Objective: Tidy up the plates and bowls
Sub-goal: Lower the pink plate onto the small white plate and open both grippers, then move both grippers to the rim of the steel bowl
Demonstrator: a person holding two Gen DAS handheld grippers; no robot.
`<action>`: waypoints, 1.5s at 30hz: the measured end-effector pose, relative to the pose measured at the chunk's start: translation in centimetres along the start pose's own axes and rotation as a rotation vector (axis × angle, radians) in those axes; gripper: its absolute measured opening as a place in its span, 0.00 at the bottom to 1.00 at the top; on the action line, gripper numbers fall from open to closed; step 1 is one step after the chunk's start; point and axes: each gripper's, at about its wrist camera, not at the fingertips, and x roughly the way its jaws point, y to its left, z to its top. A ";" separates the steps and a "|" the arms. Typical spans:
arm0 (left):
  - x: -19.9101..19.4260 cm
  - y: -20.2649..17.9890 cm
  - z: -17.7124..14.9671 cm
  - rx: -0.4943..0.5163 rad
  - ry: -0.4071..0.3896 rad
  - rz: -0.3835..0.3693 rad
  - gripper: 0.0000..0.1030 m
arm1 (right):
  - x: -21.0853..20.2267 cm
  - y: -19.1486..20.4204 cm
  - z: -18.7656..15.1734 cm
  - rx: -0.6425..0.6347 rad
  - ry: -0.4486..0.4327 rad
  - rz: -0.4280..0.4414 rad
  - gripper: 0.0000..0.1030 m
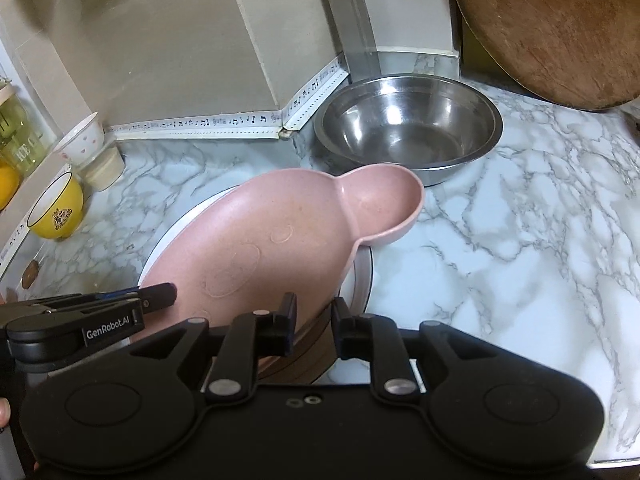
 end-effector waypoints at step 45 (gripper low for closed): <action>-6.7 -8.4 3.6 0.124 -0.201 -0.069 0.75 | -7.8 -4.6 3.4 -0.088 -0.229 -0.045 0.97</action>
